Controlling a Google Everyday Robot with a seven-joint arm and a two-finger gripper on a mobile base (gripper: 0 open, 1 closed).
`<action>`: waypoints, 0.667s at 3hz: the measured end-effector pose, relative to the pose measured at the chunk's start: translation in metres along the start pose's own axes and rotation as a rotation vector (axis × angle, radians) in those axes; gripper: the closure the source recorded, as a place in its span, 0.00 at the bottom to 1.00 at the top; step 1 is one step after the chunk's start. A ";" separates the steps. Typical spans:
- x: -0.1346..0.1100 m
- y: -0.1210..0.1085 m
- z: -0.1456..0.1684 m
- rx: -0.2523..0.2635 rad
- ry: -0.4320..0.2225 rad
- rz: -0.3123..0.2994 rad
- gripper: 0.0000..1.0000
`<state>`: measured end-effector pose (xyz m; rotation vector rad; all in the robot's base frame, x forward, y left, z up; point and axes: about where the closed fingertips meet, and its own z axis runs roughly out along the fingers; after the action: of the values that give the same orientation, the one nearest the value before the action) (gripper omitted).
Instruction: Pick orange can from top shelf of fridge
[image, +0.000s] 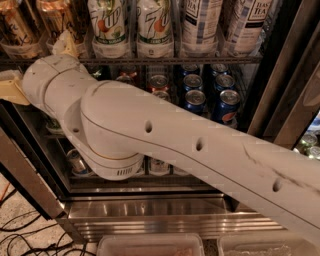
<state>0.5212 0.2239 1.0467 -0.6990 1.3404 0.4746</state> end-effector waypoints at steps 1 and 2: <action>0.000 0.000 0.000 0.000 0.000 0.000 0.18; 0.000 0.000 0.000 0.000 0.000 0.000 0.42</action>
Offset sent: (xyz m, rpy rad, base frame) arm 0.0000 0.0000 0.0000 0.0000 0.0000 0.0000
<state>0.5211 0.2239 1.0467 -0.6991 1.3403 0.4746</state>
